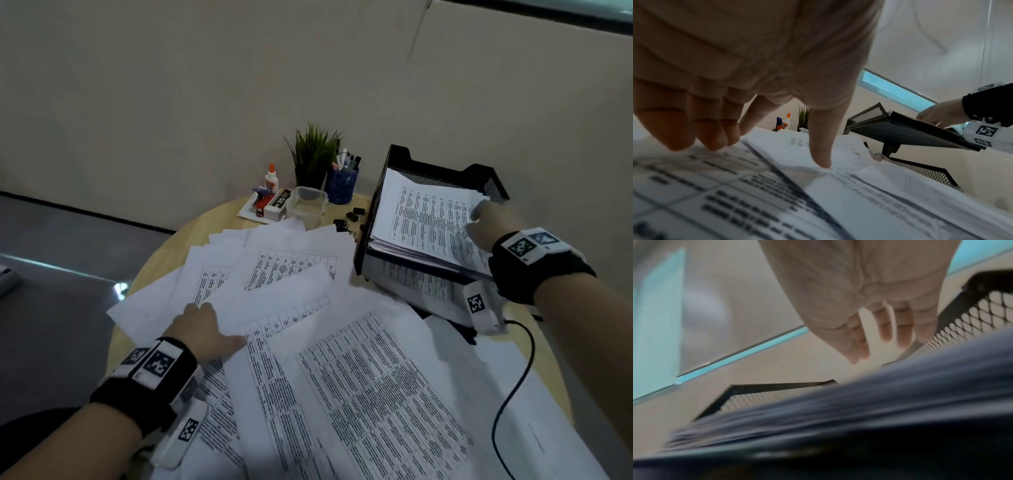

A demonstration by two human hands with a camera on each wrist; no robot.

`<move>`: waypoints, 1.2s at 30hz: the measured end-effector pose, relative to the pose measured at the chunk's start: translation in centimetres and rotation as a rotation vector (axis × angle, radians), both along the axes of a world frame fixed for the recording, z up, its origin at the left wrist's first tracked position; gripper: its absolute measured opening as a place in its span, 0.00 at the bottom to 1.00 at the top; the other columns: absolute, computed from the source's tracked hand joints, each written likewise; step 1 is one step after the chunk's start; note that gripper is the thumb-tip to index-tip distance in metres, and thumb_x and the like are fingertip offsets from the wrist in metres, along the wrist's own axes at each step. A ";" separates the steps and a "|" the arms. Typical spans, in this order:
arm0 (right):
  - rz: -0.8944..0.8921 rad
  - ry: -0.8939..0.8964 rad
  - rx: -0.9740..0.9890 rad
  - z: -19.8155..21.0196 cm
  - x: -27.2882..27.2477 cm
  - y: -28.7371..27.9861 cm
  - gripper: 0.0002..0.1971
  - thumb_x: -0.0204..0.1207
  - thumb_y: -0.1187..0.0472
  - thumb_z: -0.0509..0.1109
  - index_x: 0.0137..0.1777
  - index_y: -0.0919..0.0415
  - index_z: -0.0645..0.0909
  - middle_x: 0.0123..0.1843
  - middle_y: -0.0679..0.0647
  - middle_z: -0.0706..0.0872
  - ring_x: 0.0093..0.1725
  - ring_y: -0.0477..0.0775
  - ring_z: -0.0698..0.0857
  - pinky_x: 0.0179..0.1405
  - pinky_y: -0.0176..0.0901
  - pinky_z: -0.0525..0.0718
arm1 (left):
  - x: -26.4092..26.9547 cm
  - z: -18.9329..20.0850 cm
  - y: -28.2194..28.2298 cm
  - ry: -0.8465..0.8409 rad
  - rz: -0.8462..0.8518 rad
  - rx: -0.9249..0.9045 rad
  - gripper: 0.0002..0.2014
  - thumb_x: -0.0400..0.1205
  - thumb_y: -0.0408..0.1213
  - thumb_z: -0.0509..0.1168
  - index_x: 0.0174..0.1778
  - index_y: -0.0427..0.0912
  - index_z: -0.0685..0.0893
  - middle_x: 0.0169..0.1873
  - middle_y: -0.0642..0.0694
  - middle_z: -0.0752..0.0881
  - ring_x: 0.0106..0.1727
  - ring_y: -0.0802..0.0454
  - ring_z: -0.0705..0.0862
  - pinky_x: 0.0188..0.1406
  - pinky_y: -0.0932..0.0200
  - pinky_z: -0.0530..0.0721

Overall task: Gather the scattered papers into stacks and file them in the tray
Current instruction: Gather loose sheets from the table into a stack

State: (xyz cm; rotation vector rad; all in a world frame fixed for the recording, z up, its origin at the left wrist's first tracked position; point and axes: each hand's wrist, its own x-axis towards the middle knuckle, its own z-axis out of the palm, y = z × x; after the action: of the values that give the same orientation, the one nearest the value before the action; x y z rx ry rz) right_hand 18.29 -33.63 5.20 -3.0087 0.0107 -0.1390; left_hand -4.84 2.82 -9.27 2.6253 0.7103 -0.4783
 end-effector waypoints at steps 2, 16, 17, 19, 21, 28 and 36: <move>0.176 0.113 -0.004 0.6 -2.5 0.8 0.13 0.80 0.48 0.67 0.54 0.58 0.80 0.55 0.57 0.81 0.53 0.59 0.80 0.52 0.45 0.77 | -0.7 0.2 -0.4 0.026 0.006 -0.016 0.39 0.67 0.68 0.69 0.60 0.37 0.72 0.57 0.39 0.73 0.54 0.43 0.80 0.46 0.56 0.80; 0.346 -0.145 0.167 -3.7 -12.0 2.2 0.20 0.80 0.68 0.63 0.72 0.63 0.75 0.72 0.62 0.73 0.71 0.63 0.71 0.73 0.53 0.70 | -4.7 0.3 -3.9 -0.056 0.066 -0.009 0.28 0.74 0.55 0.69 0.61 0.39 0.73 0.63 0.38 0.70 0.65 0.40 0.72 0.63 0.46 0.79; 0.356 -0.160 0.187 -3.9 -13.1 2.4 0.19 0.80 0.67 0.64 0.70 0.63 0.76 0.69 0.61 0.75 0.69 0.61 0.73 0.71 0.50 0.71 | -4.9 0.3 -4.1 -0.067 0.077 -0.006 0.28 0.75 0.55 0.68 0.62 0.39 0.73 0.63 0.39 0.70 0.66 0.40 0.72 0.63 0.47 0.78; 0.354 -0.067 0.195 -4.9 -15.0 2.6 0.17 0.81 0.64 0.64 0.69 0.61 0.77 0.65 0.57 0.77 0.64 0.57 0.76 0.63 0.44 0.73 | -5.2 0.3 -4.3 -0.079 0.101 -0.039 0.26 0.75 0.54 0.68 0.61 0.39 0.74 0.63 0.38 0.71 0.65 0.40 0.72 0.62 0.48 0.78; 0.322 0.112 0.149 -6.5 -16.4 2.4 0.18 0.80 0.58 0.66 0.69 0.57 0.76 0.66 0.55 0.78 0.63 0.55 0.78 0.63 0.45 0.76 | -5.4 0.3 -4.2 -0.090 0.118 -0.131 0.24 0.74 0.53 0.69 0.57 0.38 0.77 0.60 0.37 0.75 0.60 0.39 0.77 0.55 0.51 0.81; 0.098 0.460 -0.008 -10.4 -19.1 1.3 0.48 0.65 0.41 0.78 0.79 0.63 0.60 0.75 0.62 0.71 0.73 0.63 0.72 0.71 0.53 0.74 | -6.2 0.3 -4.3 -0.318 0.330 -0.600 0.21 0.78 0.37 0.70 0.25 0.41 0.65 0.24 0.45 0.68 0.28 0.48 0.72 0.33 0.57 0.75; 0.039 0.490 -0.033 -13.2 -18.5 0.9 0.58 0.45 0.18 0.69 0.68 0.60 0.67 0.66 0.61 0.76 0.65 0.64 0.75 0.62 0.57 0.79 | -6.2 -0.2 -4.9 -0.379 0.557 -1.046 0.07 0.78 0.26 0.69 0.43 0.27 0.77 0.31 0.36 0.82 0.29 0.46 0.79 0.28 0.59 0.77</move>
State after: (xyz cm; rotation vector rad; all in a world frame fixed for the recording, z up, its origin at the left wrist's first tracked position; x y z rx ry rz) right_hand -0.25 -32.71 -8.02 -2.9873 -0.0032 0.6049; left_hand -11.04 -2.12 -9.42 1.4036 0.7396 -0.1048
